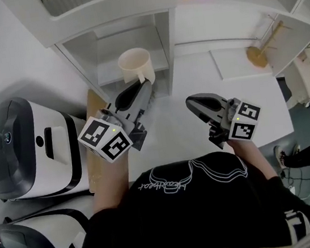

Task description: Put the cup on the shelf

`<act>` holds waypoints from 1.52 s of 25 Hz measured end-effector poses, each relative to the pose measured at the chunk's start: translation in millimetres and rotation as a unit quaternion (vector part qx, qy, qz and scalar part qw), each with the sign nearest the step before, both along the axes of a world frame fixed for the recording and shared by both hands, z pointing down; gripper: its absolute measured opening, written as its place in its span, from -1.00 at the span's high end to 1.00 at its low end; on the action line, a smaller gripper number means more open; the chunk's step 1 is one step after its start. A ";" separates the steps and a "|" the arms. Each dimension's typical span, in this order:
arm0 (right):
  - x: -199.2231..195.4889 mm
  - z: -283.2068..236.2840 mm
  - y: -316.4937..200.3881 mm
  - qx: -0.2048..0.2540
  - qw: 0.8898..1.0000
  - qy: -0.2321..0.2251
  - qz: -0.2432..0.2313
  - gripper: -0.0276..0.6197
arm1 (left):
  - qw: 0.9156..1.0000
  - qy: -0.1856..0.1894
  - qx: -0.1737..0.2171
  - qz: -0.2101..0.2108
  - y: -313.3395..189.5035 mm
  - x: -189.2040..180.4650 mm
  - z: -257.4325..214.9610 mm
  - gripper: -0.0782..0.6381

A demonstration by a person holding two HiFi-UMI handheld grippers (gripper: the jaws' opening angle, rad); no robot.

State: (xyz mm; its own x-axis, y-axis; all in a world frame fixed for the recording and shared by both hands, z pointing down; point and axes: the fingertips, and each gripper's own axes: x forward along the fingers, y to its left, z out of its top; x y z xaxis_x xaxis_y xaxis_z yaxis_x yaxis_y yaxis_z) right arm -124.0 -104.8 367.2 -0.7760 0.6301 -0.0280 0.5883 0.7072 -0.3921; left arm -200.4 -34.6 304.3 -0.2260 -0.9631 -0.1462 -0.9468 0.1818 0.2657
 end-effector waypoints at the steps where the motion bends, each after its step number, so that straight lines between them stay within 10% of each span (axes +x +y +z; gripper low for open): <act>1: -0.4 1.2 -1.5 0.000 1.000 0.002 0.003 0.90 | 1.000 -0.001 0.001 0.000 -2.3 -4.3 -0.7 0.68; 38: 0.1 61.0 -34.0 -0.029 0.996 0.067 0.050 0.90 | 0.999 -0.016 -0.034 0.009 -67.3 -74.0 49.1 0.68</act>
State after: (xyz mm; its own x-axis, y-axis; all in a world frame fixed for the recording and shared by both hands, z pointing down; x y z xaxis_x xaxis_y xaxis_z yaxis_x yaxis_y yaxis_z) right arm -123.9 -138.9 428.2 -0.8341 0.5496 0.0459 0.4557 0.7337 -0.5040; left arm -274.4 -101.9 353.4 -0.2047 -0.9749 -0.0873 -0.9579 0.1812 0.2229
